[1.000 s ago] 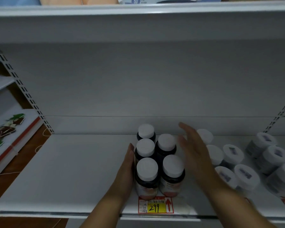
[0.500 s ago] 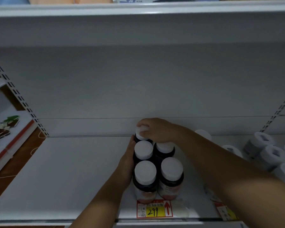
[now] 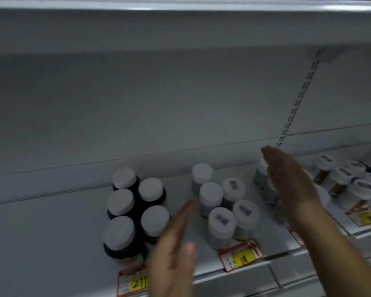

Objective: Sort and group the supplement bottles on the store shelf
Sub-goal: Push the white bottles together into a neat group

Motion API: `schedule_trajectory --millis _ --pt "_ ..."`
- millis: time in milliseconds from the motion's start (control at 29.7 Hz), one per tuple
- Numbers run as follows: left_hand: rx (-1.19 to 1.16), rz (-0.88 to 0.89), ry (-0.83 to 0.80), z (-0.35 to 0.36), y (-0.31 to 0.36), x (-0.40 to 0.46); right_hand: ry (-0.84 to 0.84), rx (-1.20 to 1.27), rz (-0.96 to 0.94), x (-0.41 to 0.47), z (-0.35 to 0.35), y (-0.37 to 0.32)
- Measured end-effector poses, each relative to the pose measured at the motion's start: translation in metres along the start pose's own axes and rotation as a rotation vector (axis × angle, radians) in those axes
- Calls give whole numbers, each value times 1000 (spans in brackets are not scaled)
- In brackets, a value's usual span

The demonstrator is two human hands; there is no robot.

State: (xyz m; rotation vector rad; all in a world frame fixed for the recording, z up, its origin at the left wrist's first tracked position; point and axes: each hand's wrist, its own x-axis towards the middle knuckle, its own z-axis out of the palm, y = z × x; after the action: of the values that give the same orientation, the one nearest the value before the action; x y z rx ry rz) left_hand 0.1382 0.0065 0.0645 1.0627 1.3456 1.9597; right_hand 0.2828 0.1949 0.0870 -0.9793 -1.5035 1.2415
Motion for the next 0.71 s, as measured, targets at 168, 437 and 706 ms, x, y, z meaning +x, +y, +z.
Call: schedule_trajectory --millis 168,437,706 --pt "152 -319 99 52 -72 16 -42 81 216 -8 1 61" --pt "-125 -483 115 65 -99 48 -321 115 199 -16 17 93" --pt "-150 -522 27 56 -101 48 -132 -63 35 -1 11 87"
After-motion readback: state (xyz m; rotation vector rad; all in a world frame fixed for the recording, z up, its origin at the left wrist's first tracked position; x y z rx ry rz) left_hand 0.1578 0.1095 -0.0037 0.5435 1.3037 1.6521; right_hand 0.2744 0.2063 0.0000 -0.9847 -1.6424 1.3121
